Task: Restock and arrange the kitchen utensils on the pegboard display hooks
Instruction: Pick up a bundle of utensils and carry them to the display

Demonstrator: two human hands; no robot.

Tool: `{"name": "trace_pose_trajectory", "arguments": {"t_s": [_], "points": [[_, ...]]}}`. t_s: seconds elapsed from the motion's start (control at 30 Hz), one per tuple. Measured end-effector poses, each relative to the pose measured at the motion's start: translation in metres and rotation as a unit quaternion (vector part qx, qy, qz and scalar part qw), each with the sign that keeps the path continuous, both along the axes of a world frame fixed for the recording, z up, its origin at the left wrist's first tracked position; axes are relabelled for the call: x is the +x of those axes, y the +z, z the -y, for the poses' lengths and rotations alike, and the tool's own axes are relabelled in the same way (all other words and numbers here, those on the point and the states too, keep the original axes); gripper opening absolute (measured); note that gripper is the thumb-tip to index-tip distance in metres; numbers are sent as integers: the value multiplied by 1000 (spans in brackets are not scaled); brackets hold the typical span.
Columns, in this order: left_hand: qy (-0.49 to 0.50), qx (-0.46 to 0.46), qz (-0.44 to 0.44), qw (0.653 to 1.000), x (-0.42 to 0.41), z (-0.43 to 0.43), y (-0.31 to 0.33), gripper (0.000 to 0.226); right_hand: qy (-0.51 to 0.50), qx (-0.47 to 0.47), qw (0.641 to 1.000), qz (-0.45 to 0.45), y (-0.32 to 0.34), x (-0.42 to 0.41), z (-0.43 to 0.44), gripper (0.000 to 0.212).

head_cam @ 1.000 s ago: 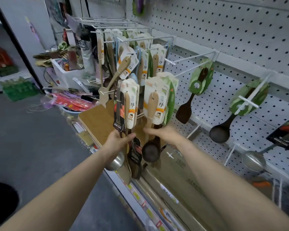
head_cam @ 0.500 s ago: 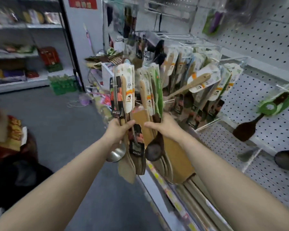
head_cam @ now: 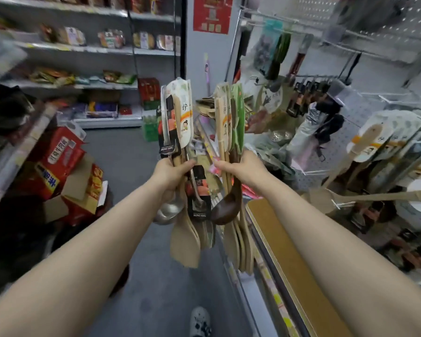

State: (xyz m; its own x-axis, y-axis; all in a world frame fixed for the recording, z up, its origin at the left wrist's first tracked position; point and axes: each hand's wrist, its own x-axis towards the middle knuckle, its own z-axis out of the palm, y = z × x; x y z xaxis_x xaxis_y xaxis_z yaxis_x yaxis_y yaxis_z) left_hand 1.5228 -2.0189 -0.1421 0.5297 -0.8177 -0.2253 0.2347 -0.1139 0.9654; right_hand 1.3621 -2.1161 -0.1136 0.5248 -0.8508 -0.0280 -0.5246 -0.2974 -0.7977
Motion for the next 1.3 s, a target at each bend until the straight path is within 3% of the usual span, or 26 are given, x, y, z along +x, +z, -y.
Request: {"name": "trace_pose_trajectory", "arguments": {"t_s": [0.07,0.17,0.2,0.3,0.47,0.57,0.87,1.0,1.1,1.2,1.3], "points": [[19,3,8,1000,33,25,3,11,19,12,1000,0,4,35,29,40],[33,20,15,999,78,64,14,15,39,24,999,8,8,85,83,71],[37,25,22,999,90,77,19,15,48,30,998,11,10,100,99,69],[44,41,27,998,127,117,30,19,72,50,996,11,18,141,148,31],[68,38,39,996,184,180,40,26,103,60,993,23,23,210,218,40],[76,38,30,996,217,215,42,27,106,61,992,20,22,247,251,57],[47,49,20,997,358,337,33,31,73,43,996,-11,19,373,361,28],[23,53,14,998,424,387,44,24,44,48,997,-27,20,437,411,37],[2,63,15,998,480,430,52,27,13,59,998,-18,21,490,454,32],[-22,72,7,997,520,468,55,27,-10,60,998,-19,21,526,492,49],[-41,79,-1,996,551,501,52,27,-17,71,997,-22,21,551,529,36]]}}
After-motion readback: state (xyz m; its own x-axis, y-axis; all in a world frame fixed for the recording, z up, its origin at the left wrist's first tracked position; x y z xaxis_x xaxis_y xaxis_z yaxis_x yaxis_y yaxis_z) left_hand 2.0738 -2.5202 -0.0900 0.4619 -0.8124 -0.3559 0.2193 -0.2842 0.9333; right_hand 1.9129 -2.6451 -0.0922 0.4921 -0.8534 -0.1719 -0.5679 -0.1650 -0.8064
